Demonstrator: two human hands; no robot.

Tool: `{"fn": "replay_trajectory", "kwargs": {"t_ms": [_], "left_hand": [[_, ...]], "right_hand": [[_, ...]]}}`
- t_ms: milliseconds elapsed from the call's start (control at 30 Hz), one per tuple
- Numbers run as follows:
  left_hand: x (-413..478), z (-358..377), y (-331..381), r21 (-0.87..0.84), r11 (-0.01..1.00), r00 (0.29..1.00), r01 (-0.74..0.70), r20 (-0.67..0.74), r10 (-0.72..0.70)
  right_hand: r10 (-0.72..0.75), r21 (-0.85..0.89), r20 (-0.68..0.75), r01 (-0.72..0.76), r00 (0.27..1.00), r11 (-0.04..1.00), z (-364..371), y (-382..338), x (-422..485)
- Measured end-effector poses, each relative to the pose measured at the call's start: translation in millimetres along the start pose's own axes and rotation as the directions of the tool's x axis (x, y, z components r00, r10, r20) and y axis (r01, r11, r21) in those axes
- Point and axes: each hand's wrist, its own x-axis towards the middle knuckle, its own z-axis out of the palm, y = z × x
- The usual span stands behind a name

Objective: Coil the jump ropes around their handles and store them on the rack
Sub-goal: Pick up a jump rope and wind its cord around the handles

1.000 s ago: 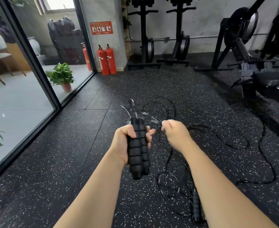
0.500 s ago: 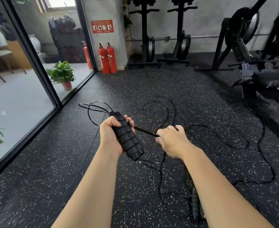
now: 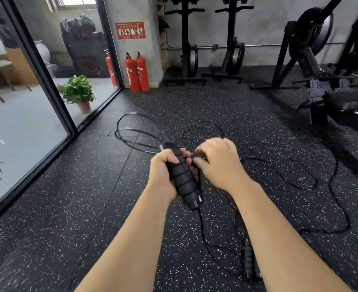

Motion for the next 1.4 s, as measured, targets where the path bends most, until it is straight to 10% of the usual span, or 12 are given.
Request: {"fn": "replay_trajectory", "kwargs": {"t_ms": [67,133,233,300,400,633,967,1133,1267,1400], "left_hand": [[2,-7,7,-0.128,0.992,1.000,-0.023,-0.010,0.022],[3,-13,14,-0.251,0.967,0.999,-0.039,-0.002,0.039],[6,-18,18,-0.346,0.937,0.997,-0.051,0.040,0.069],[6,-16,16,-0.393,0.918,0.993,-0.048,0.076,0.085],[2,-10,15,-0.443,0.895,0.990,-0.055,0.092,0.106],[5,-24,30,-0.388,0.909,0.988,-0.154,-0.087,0.130],[2,-29,30,-0.259,0.947,0.966,-0.193,-0.220,0.137],[-3,-33,39,-0.356,0.926,0.992,-0.123,-0.009,0.128],[-7,-35,41,-0.373,0.924,0.985,-0.080,0.111,0.130],[-7,-33,39,-0.343,0.939,0.980,-0.027,0.175,0.092]], "right_hand": [[0.139,0.214,-0.365,-0.062,0.921,0.975,-11,9,-1],[0.460,0.472,-0.407,-0.249,0.790,0.846,-14,21,-6],[0.589,0.620,0.238,-0.588,0.772,0.520,9,31,-21],[0.340,0.423,0.631,-0.676,0.698,0.604,32,27,-36],[0.194,0.336,0.768,-0.641,0.611,0.690,55,18,-42],[0.376,0.026,0.565,-0.471,0.735,0.882,64,25,-38],[0.532,-0.240,0.295,-0.477,0.794,0.845,64,16,-29],[0.439,0.032,0.563,-0.549,0.701,0.836,56,21,-22],[0.424,0.255,0.305,-0.502,0.853,0.826,24,12,-7],[0.156,0.798,0.351,-0.381,0.924,0.467,12,-21,0]]}}
